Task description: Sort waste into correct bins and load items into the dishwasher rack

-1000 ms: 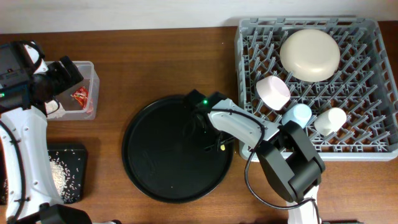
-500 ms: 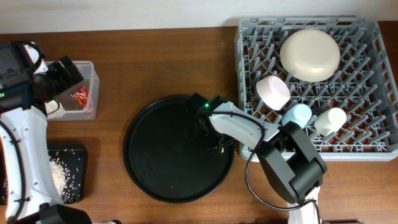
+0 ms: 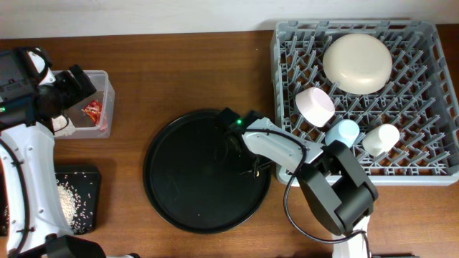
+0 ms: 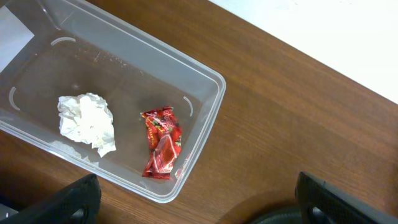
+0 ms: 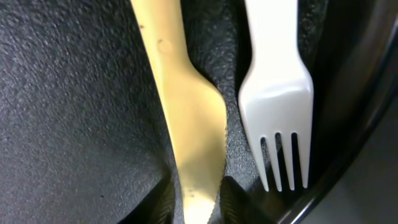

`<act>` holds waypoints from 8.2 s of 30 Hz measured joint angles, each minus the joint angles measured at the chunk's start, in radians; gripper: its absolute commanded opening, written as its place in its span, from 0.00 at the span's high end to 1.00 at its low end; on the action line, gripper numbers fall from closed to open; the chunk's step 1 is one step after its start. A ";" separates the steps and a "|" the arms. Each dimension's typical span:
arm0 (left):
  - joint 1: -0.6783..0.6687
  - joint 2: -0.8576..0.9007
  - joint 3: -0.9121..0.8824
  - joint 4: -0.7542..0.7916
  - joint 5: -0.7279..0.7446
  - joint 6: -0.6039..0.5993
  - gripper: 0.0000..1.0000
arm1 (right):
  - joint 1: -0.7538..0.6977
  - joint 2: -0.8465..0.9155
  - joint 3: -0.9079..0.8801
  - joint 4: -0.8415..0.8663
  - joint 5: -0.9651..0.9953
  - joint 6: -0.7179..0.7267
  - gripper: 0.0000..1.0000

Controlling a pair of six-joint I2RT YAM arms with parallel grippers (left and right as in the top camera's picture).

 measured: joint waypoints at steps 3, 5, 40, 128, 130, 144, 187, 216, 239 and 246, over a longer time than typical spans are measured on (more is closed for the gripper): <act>0.000 0.000 0.000 0.000 0.000 0.000 0.00 | 0.000 -0.018 -0.001 -0.001 -0.001 0.000 0.77; 0.000 0.000 0.000 0.000 0.000 0.000 0.01 | 0.000 -0.024 -0.002 0.000 -0.005 0.000 0.77; 0.000 0.000 0.000 0.000 0.000 0.000 0.01 | 0.000 -0.047 -0.081 0.070 -0.053 0.000 0.79; 0.002 0.001 0.000 0.000 0.000 0.000 0.01 | -1.080 -0.359 0.059 0.270 0.117 -0.554 0.96; 0.002 0.001 0.000 0.000 0.000 0.000 0.00 | -1.080 -0.293 0.059 0.292 0.167 -0.618 0.96; 0.002 0.001 0.000 0.000 0.000 0.000 0.01 | -1.112 -0.203 0.059 0.306 0.190 -0.669 0.96; 0.002 0.001 0.000 0.000 0.000 0.000 0.01 | -0.182 0.161 0.420 -0.177 -0.158 -0.431 0.57; 0.002 0.001 0.000 0.000 0.000 0.000 0.01 | -0.297 -0.150 0.394 -0.209 -0.173 -0.430 0.96; 0.002 0.001 0.000 0.000 0.000 0.000 0.00 | -1.103 -0.013 0.393 0.042 -0.003 -0.592 0.96; 0.002 0.001 0.000 0.000 0.000 0.000 0.00 | -1.103 0.025 0.391 0.051 0.023 -0.598 0.36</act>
